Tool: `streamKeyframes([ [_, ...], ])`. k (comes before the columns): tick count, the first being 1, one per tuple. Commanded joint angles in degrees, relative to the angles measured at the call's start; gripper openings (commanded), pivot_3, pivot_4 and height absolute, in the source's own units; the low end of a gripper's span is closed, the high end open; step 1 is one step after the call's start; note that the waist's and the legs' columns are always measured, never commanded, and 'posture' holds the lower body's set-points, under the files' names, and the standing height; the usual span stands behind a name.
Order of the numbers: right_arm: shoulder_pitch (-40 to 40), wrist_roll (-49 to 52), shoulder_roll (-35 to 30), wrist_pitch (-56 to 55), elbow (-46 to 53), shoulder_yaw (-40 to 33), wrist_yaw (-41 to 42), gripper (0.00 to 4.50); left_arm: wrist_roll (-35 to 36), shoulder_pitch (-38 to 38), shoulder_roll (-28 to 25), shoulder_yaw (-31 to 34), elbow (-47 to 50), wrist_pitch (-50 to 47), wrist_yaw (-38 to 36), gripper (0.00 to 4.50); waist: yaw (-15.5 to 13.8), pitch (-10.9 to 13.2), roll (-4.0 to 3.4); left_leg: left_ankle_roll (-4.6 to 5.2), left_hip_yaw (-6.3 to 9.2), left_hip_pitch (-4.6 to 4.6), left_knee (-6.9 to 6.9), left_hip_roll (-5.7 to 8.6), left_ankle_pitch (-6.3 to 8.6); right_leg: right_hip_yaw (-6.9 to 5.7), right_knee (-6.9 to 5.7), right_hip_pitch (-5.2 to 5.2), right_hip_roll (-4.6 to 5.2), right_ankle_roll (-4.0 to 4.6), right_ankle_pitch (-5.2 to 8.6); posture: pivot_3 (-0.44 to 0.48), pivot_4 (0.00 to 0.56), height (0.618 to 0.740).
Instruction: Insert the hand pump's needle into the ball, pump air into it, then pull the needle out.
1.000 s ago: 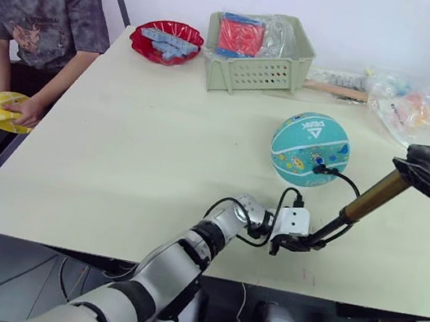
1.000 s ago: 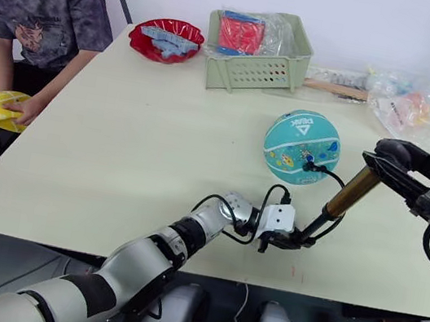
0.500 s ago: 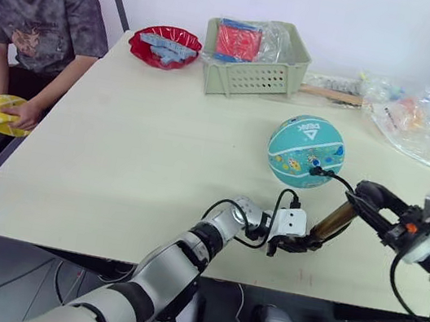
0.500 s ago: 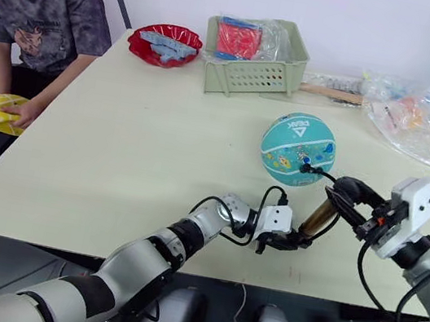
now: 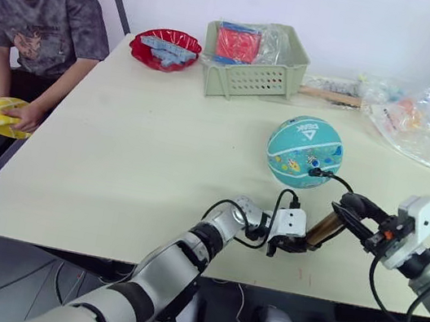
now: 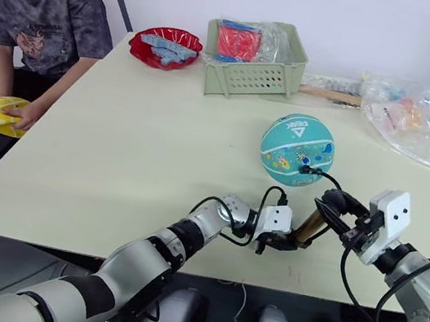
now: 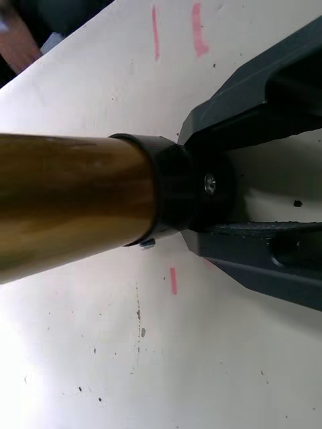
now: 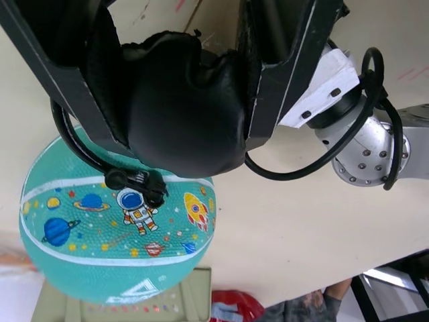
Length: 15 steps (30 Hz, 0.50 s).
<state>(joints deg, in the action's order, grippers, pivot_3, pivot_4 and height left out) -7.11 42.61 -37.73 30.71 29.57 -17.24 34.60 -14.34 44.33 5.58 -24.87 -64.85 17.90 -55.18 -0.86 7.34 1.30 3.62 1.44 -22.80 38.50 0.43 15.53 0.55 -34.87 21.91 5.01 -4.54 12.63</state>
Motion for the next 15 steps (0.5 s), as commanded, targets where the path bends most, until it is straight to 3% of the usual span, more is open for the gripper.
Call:
streamKeyframes([
  [1, 4.57, 10.24, -3.70, 3.50, 4.82, -9.99, -2.21, 1.62, -4.02, -2.46, -1.87, -3.04, -4.43, -2.22, -1.06, 1.10, 0.02, 0.16, -0.23, 0.00, -0.01, -0.03, 0.00, 0.02, 0.00, 0.01, 0.00, 0.02, 0.02, 0.00, 0.00, 0.000, 0.150, 0.738],
  [10, 12.56, 21.93, -14.50, 10.56, 2.17, -22.51, -5.04, 1.62, -4.13, -2.35, -1.58, -3.10, -4.66, -2.03, -1.16, 1.10, -0.01, 0.41, -0.38, 0.00, -0.02, -0.08, -0.01, 0.05, 0.00, 0.02, 0.02, 0.04, 0.05, 0.00, 0.00, 0.000, 0.150, 0.738],
  [15, 14.22, 24.97, -17.33, 12.46, 1.10, -25.53, -5.93, 1.62, -4.20, -2.37, -1.64, -3.15, -4.68, -1.98, -1.11, 1.10, -0.06, 0.45, -0.35, 0.00, 0.00, -0.10, 0.00, 0.04, 0.00, 0.00, 0.03, 0.03, 0.06, 0.00, 0.00, 0.000, 0.150, 0.738],
])
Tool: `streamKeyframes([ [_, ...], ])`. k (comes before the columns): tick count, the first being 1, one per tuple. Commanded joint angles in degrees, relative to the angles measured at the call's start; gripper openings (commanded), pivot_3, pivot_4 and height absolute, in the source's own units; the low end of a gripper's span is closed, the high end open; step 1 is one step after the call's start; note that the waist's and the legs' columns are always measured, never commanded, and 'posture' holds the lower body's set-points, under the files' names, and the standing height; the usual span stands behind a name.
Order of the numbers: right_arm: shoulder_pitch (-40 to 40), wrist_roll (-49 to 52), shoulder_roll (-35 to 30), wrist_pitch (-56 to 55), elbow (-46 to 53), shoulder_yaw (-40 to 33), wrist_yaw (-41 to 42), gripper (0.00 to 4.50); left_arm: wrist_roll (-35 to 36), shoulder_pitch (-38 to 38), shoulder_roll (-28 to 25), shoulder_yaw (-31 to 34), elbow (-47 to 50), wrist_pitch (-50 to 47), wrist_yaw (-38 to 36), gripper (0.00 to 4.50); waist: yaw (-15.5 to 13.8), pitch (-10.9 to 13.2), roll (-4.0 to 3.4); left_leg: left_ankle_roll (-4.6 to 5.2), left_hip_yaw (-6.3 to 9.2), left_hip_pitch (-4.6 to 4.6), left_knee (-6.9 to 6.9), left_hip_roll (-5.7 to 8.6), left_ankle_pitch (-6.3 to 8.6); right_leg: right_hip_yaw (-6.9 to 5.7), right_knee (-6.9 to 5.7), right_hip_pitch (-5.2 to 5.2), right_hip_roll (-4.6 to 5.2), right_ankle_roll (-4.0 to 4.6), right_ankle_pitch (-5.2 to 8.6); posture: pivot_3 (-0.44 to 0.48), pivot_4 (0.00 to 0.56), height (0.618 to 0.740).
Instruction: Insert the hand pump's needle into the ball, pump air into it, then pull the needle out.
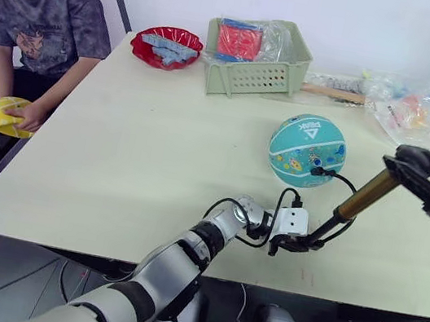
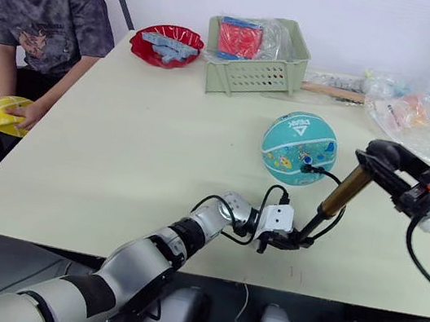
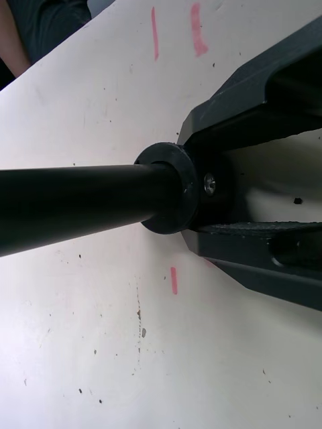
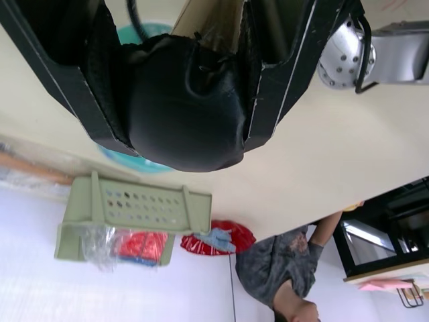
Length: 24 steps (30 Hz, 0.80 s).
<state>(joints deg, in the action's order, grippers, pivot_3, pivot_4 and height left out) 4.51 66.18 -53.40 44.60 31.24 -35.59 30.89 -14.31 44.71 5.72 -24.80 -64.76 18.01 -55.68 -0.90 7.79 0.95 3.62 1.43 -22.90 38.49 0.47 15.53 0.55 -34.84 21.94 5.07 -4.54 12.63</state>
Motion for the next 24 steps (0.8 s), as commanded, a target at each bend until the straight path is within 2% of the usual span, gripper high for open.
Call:
streamKeyframes([
  [1, 2.71, 1.73, -1.74, -1.26, -0.54, -7.37, -2.46, 1.62, -4.25, -2.74, -1.82, -3.22, -4.81, -2.05, -0.59, 1.10, 0.00, 0.01, 0.00, 0.00, -0.01, -0.02, 0.00, 0.00, 0.00, 0.01, 0.00, 0.00, 0.01, 0.00, 0.00, 0.000, 0.150, 0.738],
  [4, 2.41, 3.18, -1.39, -0.65, 0.09, -7.63, -3.65, 1.62, -4.33, -2.77, -1.94, -3.24, -4.90, -1.97, -0.45, 1.10, 0.00, 0.01, -0.01, 0.00, -0.02, -0.03, 0.00, 0.01, 0.00, 0.03, 0.00, 0.01, 0.05, 0.00, 0.00, 0.000, 0.150, 0.738],
  [9, -3.73, -0.86, 1.44, -0.52, 3.00, -2.90, -2.75, 1.62, -4.34, -2.90, -1.60, -3.30, -4.93, -1.97, -0.29, 1.10, -0.04, -0.02, 0.03, 0.00, 0.00, -0.03, -0.02, 0.00, 0.00, 0.00, 0.01, 0.01, 0.04, -0.01, 0.00, 0.000, 0.150, 0.738],
  [16, -16.85, -14.15, 7.52, -5.18, 3.46, 11.14, 0.38, 1.62, -4.28, -3.07, -1.39, -3.37, -4.79, -1.92, -0.04, 1.10, 0.01, -0.49, 0.60, 0.00, 0.05, 0.10, -0.02, -0.03, 0.00, -0.05, 0.01, -0.11, 0.00, -0.01, 0.01, 0.000, 0.150, 0.738],
  [24, -19.93, -26.19, 14.87, -12.84, -3.23, 22.78, 0.77, 1.62, -4.37, -3.09, -1.55, -3.20, -4.88, -1.95, 0.12, 1.10, 0.05, -0.98, 1.02, -0.01, 0.18, 0.21, -0.03, -0.11, 0.01, -0.18, 0.02, -0.15, -0.03, 0.05, 0.05, 0.000, 0.150, 0.738],
])
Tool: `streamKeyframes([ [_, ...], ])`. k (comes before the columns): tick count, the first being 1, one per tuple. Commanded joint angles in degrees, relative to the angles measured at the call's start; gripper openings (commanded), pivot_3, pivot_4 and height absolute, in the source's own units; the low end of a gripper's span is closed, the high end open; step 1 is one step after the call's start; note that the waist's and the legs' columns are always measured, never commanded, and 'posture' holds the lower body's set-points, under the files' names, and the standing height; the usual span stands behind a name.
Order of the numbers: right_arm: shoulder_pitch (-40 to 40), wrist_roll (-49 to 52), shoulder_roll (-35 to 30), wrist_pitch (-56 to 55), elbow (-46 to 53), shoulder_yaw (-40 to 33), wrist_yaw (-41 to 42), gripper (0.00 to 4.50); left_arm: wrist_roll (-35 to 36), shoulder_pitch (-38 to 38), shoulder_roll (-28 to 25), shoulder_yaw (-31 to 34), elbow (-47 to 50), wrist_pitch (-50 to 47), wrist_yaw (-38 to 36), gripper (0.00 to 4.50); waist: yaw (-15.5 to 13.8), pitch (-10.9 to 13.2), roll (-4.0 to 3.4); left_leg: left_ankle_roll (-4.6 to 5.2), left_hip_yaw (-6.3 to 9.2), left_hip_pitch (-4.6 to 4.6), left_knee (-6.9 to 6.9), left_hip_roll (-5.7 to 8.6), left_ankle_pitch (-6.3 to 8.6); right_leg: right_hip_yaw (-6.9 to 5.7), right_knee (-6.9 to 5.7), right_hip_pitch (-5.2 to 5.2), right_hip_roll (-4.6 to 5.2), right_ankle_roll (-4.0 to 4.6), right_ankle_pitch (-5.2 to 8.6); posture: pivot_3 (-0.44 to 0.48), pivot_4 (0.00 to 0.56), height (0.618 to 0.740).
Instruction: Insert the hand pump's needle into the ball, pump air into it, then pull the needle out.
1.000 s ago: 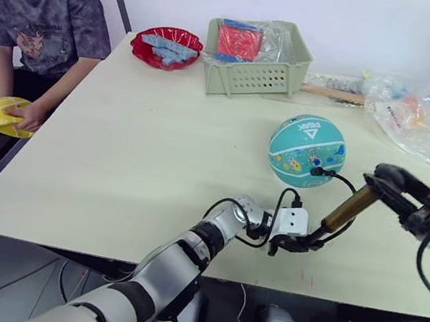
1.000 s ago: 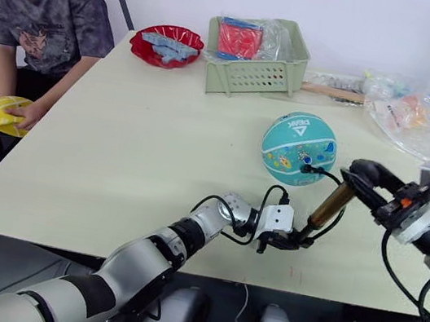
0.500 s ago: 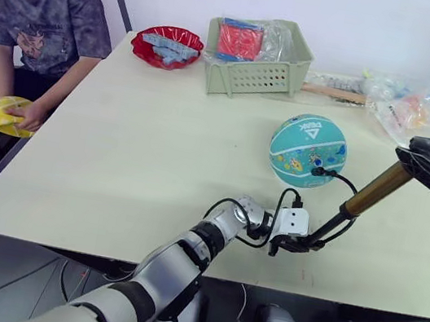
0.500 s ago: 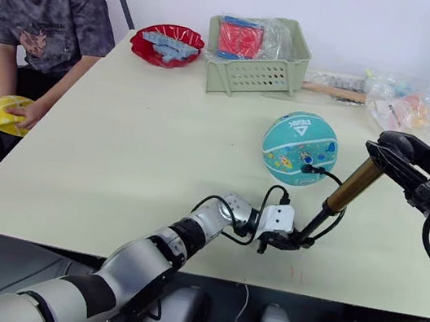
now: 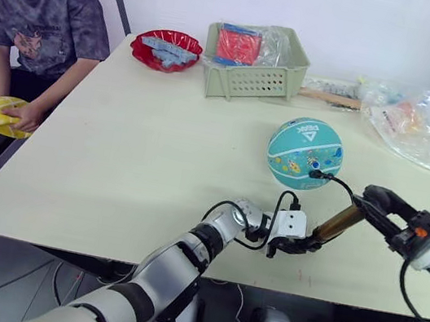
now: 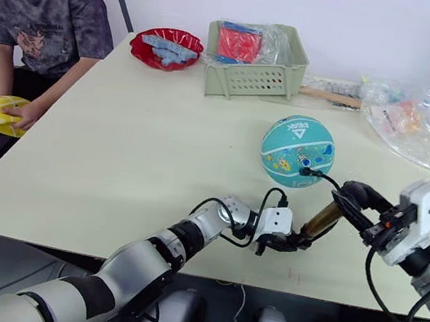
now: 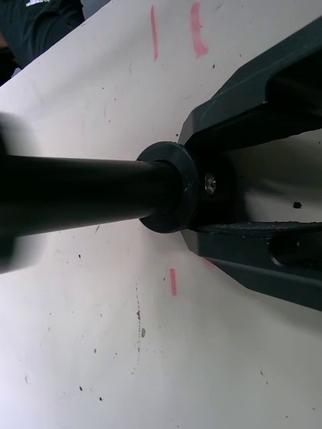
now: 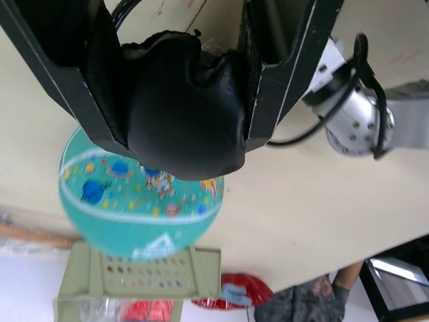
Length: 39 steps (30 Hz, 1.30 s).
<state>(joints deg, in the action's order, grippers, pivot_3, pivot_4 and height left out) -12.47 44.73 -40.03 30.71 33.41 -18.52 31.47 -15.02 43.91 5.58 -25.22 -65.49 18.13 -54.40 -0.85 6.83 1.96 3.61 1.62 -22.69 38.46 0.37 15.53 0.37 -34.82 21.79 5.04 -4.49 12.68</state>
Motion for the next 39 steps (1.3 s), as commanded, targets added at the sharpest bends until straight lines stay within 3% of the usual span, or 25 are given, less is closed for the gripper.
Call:
streamKeyframes([
  [1, -2.99, -5.76, 2.30, 0.40, -6.06, 6.62, 0.13, 1.62, -3.64, -2.31, -1.43, -2.77, -4.12, -2.09, -1.17, 1.10, -0.01, -0.05, 0.01, 0.00, 0.01, 0.00, -0.01, 0.00, 0.00, -0.01, 0.00, 0.00, 0.00, 0.00, 0.00, 0.000, 0.150, 0.738],
  [5, -2.51, -9.49, 5.14, -2.47, -8.02, 9.62, 0.69, 1.62, -3.78, -2.30, -1.45, -2.88, -4.08, -2.04, -1.04, 1.10, 0.01, -0.14, -0.05, 0.00, 0.04, 0.00, -0.02, 0.00, 0.00, -0.04, 0.00, 0.00, 0.01, 0.02, 0.01, 0.000, 0.150, 0.738],
  [12, 2.13, -3.87, 4.22, -1.17, -2.95, 2.36, 0.86, 1.62, -3.78, -2.31, -1.33, -2.90, -4.15, -2.07, -1.02, 1.10, 0.00, -0.01, -0.23, 0.00, 0.04, 0.00, -0.01, 0.00, 0.00, -0.05, 0.00, -0.01, 0.01, 0.02, 0.01, 0.000, 0.150, 0.738],
  [20, 8.91, 6.21, -2.23, 4.40, 1.06, -9.13, -0.09, 1.62, -3.89, -2.48, -1.14, -2.95, -4.27, -1.99, -1.10, 1.10, -0.10, 0.55, -0.93, 0.00, -0.01, -0.16, 0.00, 0.11, 0.00, -0.03, 0.03, 0.02, 0.10, 0.01, 0.01, 0.000, 0.150, 0.738],
  [29, 14.78, 16.80, -11.79, 10.88, 0.05, -20.10, -0.93, 1.62, -3.99, -2.41, -0.71, -3.04, -4.43, -1.90, -1.09, 1.10, -0.14, 0.86, -0.95, 0.01, -0.04, -0.20, 0.01, 0.16, 0.00, -0.02, 0.05, 0.03, 0.13, 0.00, 0.00, 0.000, 0.150, 0.738],
  [39, 19.36, 23.69, -17.48, 14.93, -2.33, -26.46, -3.24, 1.62, -4.07, -2.38, -1.03, -3.07, -4.55, -1.71, -1.28, 1.10, -0.16, 0.97, -0.93, 0.01, -0.06, -0.23, 0.01, 0.17, -0.01, -0.01, 0.09, 0.04, 0.19, -0.01, 0.00, 0.000, 0.150, 0.738],
])
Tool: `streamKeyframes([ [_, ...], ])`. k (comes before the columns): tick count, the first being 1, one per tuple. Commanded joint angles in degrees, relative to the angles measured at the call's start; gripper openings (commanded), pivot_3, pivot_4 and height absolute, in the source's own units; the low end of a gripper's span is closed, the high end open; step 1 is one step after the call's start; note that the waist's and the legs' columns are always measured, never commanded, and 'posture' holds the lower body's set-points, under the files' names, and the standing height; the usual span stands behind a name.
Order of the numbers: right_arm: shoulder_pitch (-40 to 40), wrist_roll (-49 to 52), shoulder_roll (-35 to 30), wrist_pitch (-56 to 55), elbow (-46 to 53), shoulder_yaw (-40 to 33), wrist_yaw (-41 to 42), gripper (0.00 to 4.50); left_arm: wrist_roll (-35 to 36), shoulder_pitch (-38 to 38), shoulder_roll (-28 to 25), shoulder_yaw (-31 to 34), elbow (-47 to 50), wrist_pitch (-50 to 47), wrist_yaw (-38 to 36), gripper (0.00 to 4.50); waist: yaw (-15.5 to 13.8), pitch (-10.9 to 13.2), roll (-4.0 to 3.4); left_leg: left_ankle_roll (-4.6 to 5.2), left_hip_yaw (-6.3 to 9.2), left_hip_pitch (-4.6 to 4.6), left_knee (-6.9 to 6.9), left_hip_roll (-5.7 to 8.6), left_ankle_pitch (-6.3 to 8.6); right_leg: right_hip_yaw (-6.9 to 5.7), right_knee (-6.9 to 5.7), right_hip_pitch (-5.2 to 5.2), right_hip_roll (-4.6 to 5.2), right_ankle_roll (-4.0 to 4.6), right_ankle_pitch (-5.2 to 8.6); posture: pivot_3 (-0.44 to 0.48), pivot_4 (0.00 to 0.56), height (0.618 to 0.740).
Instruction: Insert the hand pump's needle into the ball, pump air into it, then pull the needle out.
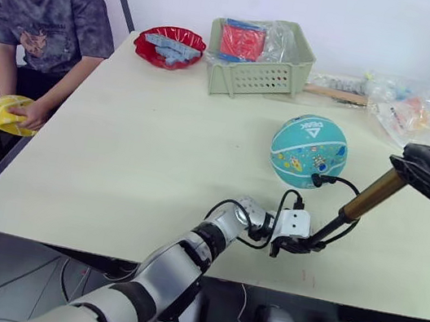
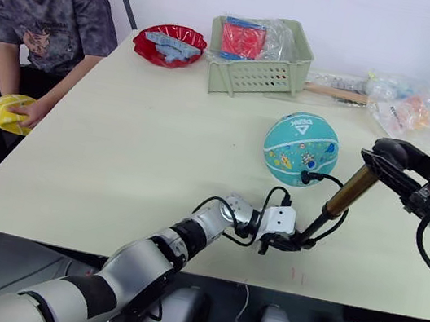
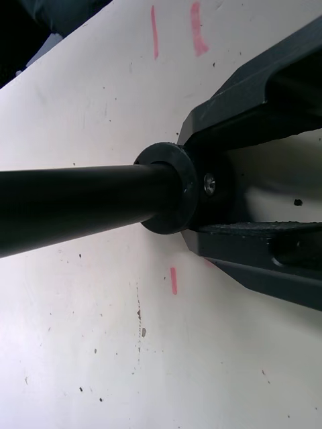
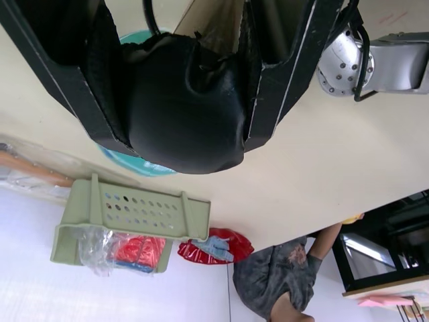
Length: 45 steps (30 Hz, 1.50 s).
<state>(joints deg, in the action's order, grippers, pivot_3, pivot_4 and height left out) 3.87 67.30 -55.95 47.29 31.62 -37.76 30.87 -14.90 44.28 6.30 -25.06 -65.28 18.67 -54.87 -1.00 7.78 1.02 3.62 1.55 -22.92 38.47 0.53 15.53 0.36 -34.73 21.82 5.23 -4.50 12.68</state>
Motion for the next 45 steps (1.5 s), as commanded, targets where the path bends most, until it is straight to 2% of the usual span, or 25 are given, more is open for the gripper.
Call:
streamKeyframes([
  [1, 3.13, 1.44, -1.70, -1.48, -0.59, -7.42, -2.84, 1.62, -4.20, -2.76, -1.76, -3.24, -4.76, -2.23, -0.81, 1.10, -0.02, 0.04, 0.02, 0.00, 0.01, -0.01, 0.00, 0.00, 0.00, -0.01, 0.00, 0.00, 0.00, 0.00, 0.00, 0.000, 0.150, 0.738],
  [8, 3.89, 2.56, -2.66, -0.28, -0.89, -7.19, -3.06, 1.62, -4.21, -2.86, -1.81, -3.23, -4.78, -2.13, -0.82, 1.10, -0.04, 0.24, -0.02, 0.00, -0.05, -0.09, 0.00, 0.04, 0.00, 0.02, 0.02, 0.08, 0.09, -0.01, 0.00, 0.000, 0.150, 0.738],
  [11, 0.90, 0.52, -1.91, 0.17, 0.62, -5.86, -1.78, 1.62, -4.21, -2.88, -1.83, -3.22, -4.76, -2.14, -0.79, 1.10, -0.05, 0.27, -0.02, 0.00, -0.05, -0.12, 0.00, 0.05, 0.00, 0.02, 0.02, 0.10, 0.11, -0.02, 0.00, 0.000, 0.150, 0.738],
  [17, -6.70, -3.09, 3.84, -1.46, 3.62, -1.05, -0.96, 1.62, -4.22, -3.02, -1.86, -3.27, -4.66, -2.11, -0.70, 1.10, -0.10, 0.18, 0.29, 0.00, 0.03, -0.08, -0.02, 0.03, 0.00, -0.05, 0.02, 0.05, 0.09, -0.04, 0.02, 0.000, 0.150, 0.738],
  [19, -10.29, -7.55, 4.63, -3.28, 4.42, 1.64, 1.13, 1.62, -4.21, -3.06, -1.86, -3.29, -4.63, -2.10, -0.65, 1.10, -0.05, 0.17, 0.27, 0.00, 0.02, -0.05, -0.02, 0.04, 0.00, -0.03, 0.02, 0.03, 0.10, -0.04, 0.02, 0.000, 0.150, 0.738],
  [25, -15.12, -15.48, 12.76, -9.53, 2.99, 11.16, 0.91, 1.62, -4.18, -3.11, -2.06, -3.27, -4.50, -2.20, -0.67, 1.10, 0.03, -0.13, 0.66, -0.01, 0.14, 0.06, -0.04, -0.03, 0.00, -0.15, 0.02, -0.04, 0.01, -0.04, 0.03, 0.000, 0.150, 0.738],
  [30, -17.78, -25.30, 17.65, -16.97, -2.61, 18.39, 2.43, 1.62, -4.10, -3.14, -2.11, -3.23, -4.37, -2.36, -0.73, 1.10, 0.08, -0.42, 0.94, -0.01, 0.21, 0.10, -0.05, -0.04, 0.00, -0.20, 0.01, -0.05, -0.03, -0.03, 0.03, 0.000, 0.150, 0.738],
  [36, -18.76, -34.07, 22.71, -25.10, -10.32, 24.22, 3.24, 1.62, -4.05, -3.04, -2.46, -3.13, -4.28, -2.49, -0.81, 1.10, 0.13, -0.59, 0.88, -0.01, 0.27, 0.13, -0.05, -0.06, 0.01, -0.25, 0.01, -0.07, -0.05, -0.02, 0.03, 0.000, 0.150, 0.738],
  [41, -18.97, -35.17, 23.78, -26.89, -10.38, 25.18, 3.54, 1.62, -4.02, -3.03, -2.54, -3.09, -4.24, -2.58, -0.79, 1.10, 0.13, -0.66, 0.87, -0.01, 0.30, 0.17, -0.04, -0.07, 0.01, -0.27, -0.02, -0.09, -0.08, -0.02, 0.03, 0.000, 0.150, 0.738],
  [45, -18.08, -32.32, 22.12, -25.23, -6.17, 21.96, 3.19, 1.62, -4.05, -3.10, -2.68, -3.12, -4.23, -2.50, -0.84, 1.10, 0.13, -0.66, 0.85, -0.01, 0.30, 0.17, -0.05, -0.07, 0.01, -0.27, -0.02, -0.09, -0.08, -0.02, 0.03, 0.000, 0.150, 0.738],
])
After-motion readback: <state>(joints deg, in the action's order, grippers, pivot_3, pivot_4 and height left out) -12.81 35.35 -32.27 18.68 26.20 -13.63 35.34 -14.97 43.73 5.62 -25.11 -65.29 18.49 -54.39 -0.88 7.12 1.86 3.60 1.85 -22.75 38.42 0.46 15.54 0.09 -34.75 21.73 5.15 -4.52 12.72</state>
